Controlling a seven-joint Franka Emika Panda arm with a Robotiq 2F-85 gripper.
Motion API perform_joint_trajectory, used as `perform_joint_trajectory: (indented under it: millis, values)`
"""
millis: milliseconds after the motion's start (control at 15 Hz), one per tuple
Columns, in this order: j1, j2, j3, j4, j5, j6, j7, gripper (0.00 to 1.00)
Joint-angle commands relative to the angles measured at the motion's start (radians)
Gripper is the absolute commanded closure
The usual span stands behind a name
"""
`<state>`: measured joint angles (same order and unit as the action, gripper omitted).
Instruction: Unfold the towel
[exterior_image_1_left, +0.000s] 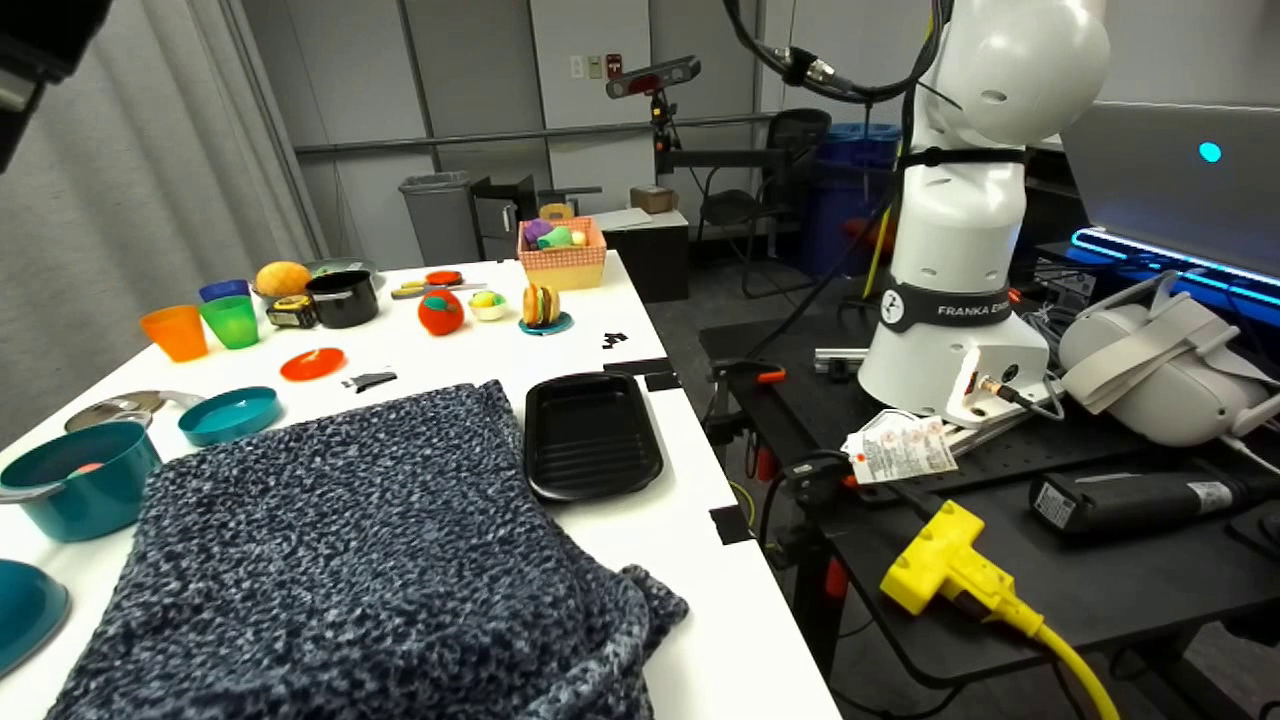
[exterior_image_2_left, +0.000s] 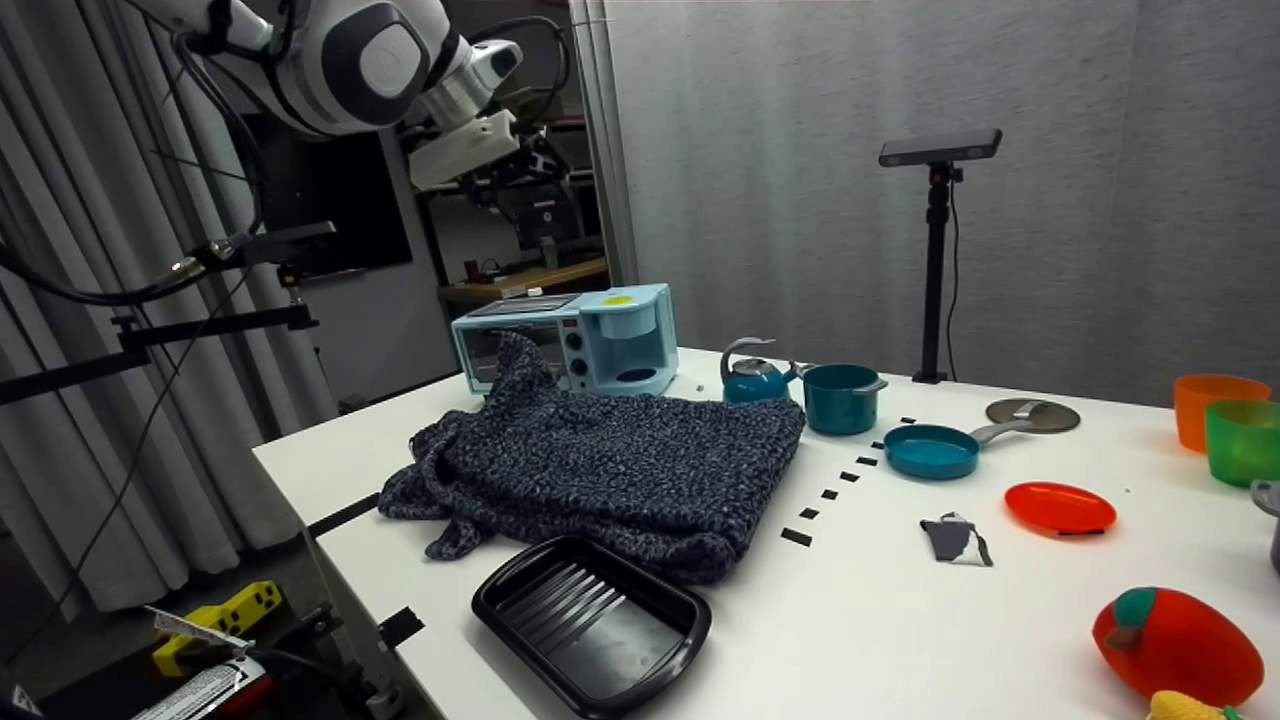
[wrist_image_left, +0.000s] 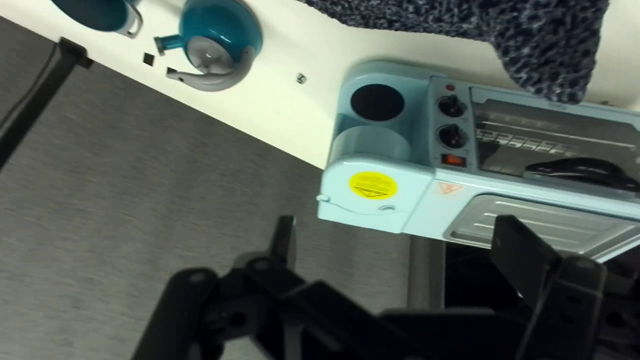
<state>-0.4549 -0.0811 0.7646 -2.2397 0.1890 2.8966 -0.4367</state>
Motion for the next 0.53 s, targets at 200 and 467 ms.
perform_joint_trajectory:
  millis: [200, 467]
  values:
    - [0.005, -0.105, -0.13, -0.044, 0.28, -0.104, -0.026, 0.0]
    - [0.011, -0.185, -0.195, -0.111, 0.391, -0.137, -0.033, 0.0]
